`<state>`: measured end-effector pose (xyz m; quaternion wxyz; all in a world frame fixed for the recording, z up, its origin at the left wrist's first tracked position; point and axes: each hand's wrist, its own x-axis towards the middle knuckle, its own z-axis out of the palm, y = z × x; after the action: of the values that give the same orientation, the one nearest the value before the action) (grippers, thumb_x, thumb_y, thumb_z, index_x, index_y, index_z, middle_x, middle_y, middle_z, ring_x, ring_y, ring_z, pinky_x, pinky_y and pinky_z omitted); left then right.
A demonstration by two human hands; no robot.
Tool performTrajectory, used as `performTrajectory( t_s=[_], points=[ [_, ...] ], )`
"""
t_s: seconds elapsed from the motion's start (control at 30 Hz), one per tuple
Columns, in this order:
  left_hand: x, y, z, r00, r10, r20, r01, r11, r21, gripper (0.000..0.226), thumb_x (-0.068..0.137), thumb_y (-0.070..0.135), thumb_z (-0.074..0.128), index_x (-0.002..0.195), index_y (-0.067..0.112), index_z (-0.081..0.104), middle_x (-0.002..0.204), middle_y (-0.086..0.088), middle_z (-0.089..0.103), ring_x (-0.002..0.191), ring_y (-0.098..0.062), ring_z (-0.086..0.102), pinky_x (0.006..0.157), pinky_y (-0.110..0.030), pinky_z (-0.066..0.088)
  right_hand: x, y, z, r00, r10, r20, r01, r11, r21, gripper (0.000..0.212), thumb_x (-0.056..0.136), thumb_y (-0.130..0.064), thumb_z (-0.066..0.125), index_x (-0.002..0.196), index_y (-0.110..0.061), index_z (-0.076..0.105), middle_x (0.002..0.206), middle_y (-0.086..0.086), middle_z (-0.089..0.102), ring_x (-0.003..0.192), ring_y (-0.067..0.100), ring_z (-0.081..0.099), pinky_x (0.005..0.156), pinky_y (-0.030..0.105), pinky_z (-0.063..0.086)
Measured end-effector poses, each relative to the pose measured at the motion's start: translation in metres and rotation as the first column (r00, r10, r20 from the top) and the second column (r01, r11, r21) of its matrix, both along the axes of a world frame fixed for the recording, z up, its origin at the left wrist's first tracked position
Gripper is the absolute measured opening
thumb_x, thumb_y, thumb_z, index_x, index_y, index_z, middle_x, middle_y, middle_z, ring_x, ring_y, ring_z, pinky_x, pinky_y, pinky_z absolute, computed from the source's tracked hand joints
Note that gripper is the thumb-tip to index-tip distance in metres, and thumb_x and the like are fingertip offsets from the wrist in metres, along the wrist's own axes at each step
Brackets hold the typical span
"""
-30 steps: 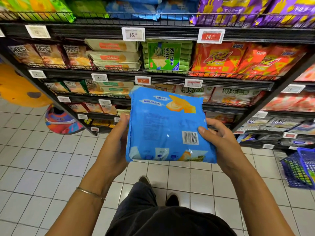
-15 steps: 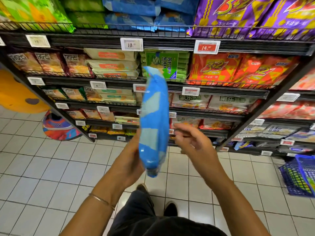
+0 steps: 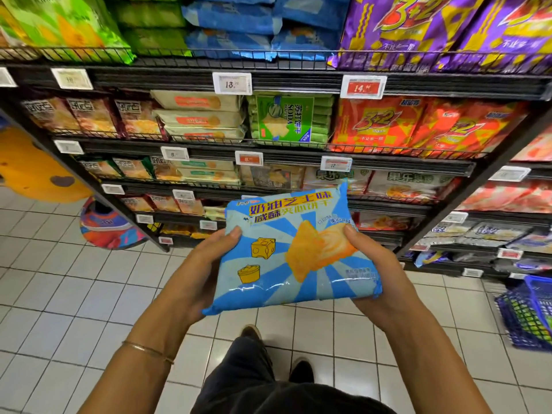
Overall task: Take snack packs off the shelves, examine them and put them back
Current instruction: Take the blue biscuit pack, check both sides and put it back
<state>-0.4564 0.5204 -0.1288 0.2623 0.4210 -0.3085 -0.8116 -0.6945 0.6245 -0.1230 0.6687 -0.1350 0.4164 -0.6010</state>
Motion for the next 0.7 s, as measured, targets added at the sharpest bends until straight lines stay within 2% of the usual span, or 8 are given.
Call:
performTrajectory(
  t_s=[0.13, 0.23, 0.3, 0.37, 0.43, 0.53, 0.6, 0.7],
  points=[
    [0.002, -0.007, 0.007, 0.998, -0.07, 0.006, 0.07, 0.995, -0.069, 0.04, 0.092, 0.043, 0.068, 0.119, 0.015, 0.078, 0.128, -0.022, 0.072, 0.109, -0.038, 0.075, 0.079, -0.042, 0.064, -0.005, -0.001, -0.001, 0.997, 0.03, -0.072, -0.029, 0.999, 0.012, 0.036, 0.097, -0.04, 0.056, 0.118, -0.02, 0.079, 0.126, 0.012, 0.074, 0.11, 0.028, 0.074, 0.079, 0.035, 0.062],
    [0.001, -0.01, 0.007, 0.997, -0.069, 0.032, 0.073, 0.988, -0.133, 0.04, 0.092, 0.038, 0.068, 0.127, 0.019, 0.074, 0.133, -0.02, 0.07, 0.113, -0.038, 0.073, 0.083, -0.045, 0.064, -0.009, -0.004, -0.007, 0.989, 0.056, -0.134, -0.057, 0.998, -0.005, 0.042, 0.09, -0.032, 0.071, 0.129, -0.016, 0.071, 0.126, 0.014, 0.073, 0.108, 0.03, 0.075, 0.077, 0.037, 0.062],
    [0.004, -0.011, 0.003, 0.993, -0.087, 0.085, 0.107, 0.955, -0.278, 0.046, 0.092, 0.029, 0.067, 0.139, 0.027, 0.063, 0.138, -0.015, 0.068, 0.12, -0.036, 0.07, 0.093, -0.051, 0.06, -0.016, -0.005, -0.014, 0.976, 0.05, -0.213, -0.069, 0.994, -0.084, 0.056, 0.083, -0.018, 0.072, 0.138, -0.016, 0.062, 0.13, 0.017, 0.071, 0.111, 0.034, 0.073, 0.081, 0.041, 0.062],
    [0.009, -0.012, 0.001, 0.988, -0.09, 0.124, 0.136, 0.886, -0.443, 0.057, 0.091, 0.015, 0.074, 0.143, 0.031, 0.056, 0.136, -0.01, 0.07, 0.122, -0.032, 0.069, 0.093, -0.049, 0.06, -0.023, -0.006, -0.017, 0.941, 0.013, -0.337, -0.085, 0.976, -0.201, 0.062, 0.08, -0.006, 0.072, 0.14, -0.016, 0.058, 0.13, 0.017, 0.07, 0.113, 0.035, 0.071, 0.083, 0.04, 0.062],
    [0.013, -0.013, 0.004, 0.989, -0.031, 0.145, 0.107, 0.825, -0.555, 0.062, 0.079, 0.006, 0.085, 0.131, 0.031, 0.063, 0.128, -0.006, 0.075, 0.116, -0.024, 0.073, 0.086, -0.035, 0.062, -0.028, -0.007, -0.014, 0.877, -0.055, -0.477, -0.084, 0.961, -0.265, 0.067, 0.071, -0.004, 0.082, 0.133, -0.016, 0.062, 0.124, 0.01, 0.074, 0.112, 0.029, 0.072, 0.085, 0.038, 0.062],
    [0.016, -0.013, 0.01, 0.971, 0.073, 0.229, 0.107, 0.723, -0.682, 0.062, 0.061, 0.012, 0.092, 0.115, 0.036, 0.071, 0.116, 0.004, 0.078, 0.109, -0.017, 0.075, 0.082, -0.021, 0.061, -0.028, -0.013, -0.009, 0.767, -0.168, -0.619, -0.022, 0.957, -0.288, 0.058, 0.053, -0.021, 0.083, 0.109, -0.031, 0.074, 0.105, -0.009, 0.078, 0.097, 0.007, 0.074, 0.076, 0.021, 0.059],
    [0.014, -0.013, 0.011, 0.953, 0.114, 0.282, 0.148, 0.636, -0.757, 0.064, 0.059, 0.012, 0.096, 0.106, 0.049, 0.074, 0.111, 0.009, 0.078, 0.103, -0.012, 0.075, 0.08, -0.021, 0.061, -0.024, -0.016, -0.006, 0.718, -0.19, -0.669, -0.063, 0.94, -0.335, 0.051, 0.056, -0.022, 0.081, 0.104, -0.04, 0.072, 0.103, -0.01, 0.076, 0.094, 0.006, 0.072, 0.073, 0.019, 0.058],
    [0.01, -0.016, 0.014, 0.96, 0.126, 0.25, 0.114, 0.64, -0.76, 0.055, 0.063, 0.013, 0.089, 0.101, 0.05, 0.074, 0.111, 0.006, 0.078, 0.104, -0.016, 0.075, 0.079, -0.024, 0.062, -0.023, -0.018, -0.004, 0.722, -0.21, -0.66, -0.061, 0.93, -0.362, 0.05, 0.061, -0.02, 0.081, 0.106, -0.04, 0.071, 0.108, -0.008, 0.076, 0.096, 0.008, 0.073, 0.072, 0.021, 0.058]
  ],
)
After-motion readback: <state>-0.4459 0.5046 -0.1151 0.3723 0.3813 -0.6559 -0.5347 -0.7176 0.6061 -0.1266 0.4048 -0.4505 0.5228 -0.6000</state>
